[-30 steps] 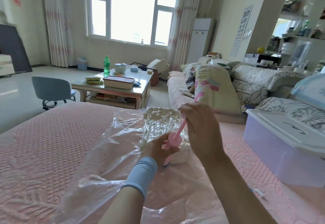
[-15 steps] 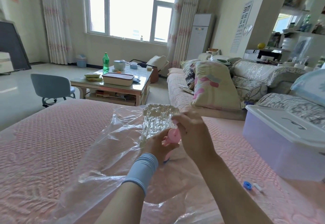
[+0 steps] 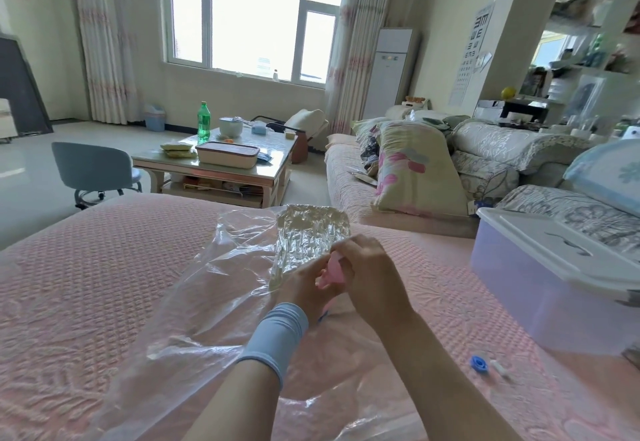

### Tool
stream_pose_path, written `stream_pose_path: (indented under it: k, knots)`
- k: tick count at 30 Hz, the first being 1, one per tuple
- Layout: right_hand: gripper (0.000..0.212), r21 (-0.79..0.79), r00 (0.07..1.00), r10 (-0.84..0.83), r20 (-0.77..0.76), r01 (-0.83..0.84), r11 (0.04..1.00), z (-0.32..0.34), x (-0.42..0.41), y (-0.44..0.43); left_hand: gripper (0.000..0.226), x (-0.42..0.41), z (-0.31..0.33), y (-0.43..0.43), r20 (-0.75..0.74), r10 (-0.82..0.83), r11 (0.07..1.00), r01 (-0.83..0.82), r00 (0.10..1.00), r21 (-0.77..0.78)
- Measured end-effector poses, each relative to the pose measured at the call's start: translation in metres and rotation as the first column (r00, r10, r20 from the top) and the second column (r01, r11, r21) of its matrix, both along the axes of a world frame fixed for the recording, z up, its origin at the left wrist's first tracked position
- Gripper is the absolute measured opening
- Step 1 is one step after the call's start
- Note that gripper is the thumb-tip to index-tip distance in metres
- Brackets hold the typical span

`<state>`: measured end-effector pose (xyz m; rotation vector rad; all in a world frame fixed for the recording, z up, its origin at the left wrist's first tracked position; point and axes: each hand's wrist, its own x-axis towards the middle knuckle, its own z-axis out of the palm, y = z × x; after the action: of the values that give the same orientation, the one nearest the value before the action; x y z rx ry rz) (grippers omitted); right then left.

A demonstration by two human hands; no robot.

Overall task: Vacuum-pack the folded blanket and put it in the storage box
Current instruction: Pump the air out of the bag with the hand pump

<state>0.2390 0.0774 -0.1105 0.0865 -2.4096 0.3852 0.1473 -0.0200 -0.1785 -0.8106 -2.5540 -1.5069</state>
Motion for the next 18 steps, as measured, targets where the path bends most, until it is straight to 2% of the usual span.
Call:
stream_pose_path:
  k: [4, 7, 9, 11, 14, 16, 18]
  knots:
    - [0.016, 0.063, 0.956, 0.04, -0.29, -0.022, 0.998, 0.036, 0.006, -0.002, 0.044, -0.005, -0.003, -0.003, 0.04, -0.048, 0.998, 0.047, 0.998, 0.041]
    - [0.02, 0.088, 0.82, 0.087, -0.565, -0.045, 0.995, 0.054, 0.011, 0.002, 0.049, -0.006, -0.003, -0.002, 0.036, -0.034, 0.999, 0.033, 0.999, 0.029]
    - [0.03, 0.068, 0.785, 0.076, -0.615, -0.042, 0.997, 0.053, 0.008, 0.005, 0.052, -0.005, -0.003, -0.001, 0.017, -0.01, 1.0, 0.01, 1.0, 0.001]
    - [0.028, 0.044, 0.843, 0.035, -0.537, -0.013, 0.999, 0.037, 0.003, 0.008, 0.055, -0.003, -0.003, 0.002, 0.018, -0.004, 1.0, 0.004, 1.0, -0.011]
    - [0.027, -0.052, 0.985, -0.032, -0.171, 0.023, 0.998, -0.002, -0.002, 0.009, 0.052, 0.0, -0.002, 0.002, 0.0, 0.017, 0.999, -0.017, 1.0, -0.043]
    - [0.022, -0.108, 0.999, -0.036, 0.035, 0.04, 0.993, -0.018, -0.004, 0.007, 0.045, 0.003, -0.003, 0.003, -0.023, 0.017, 0.999, -0.018, 1.0, -0.04]
    - [0.019, -0.105, 0.996, -0.047, 0.072, 0.054, 0.993, -0.017, -0.005, 0.004, 0.042, 0.004, -0.004, 0.003, -0.018, 0.01, 1.0, -0.011, 1.0, -0.023]
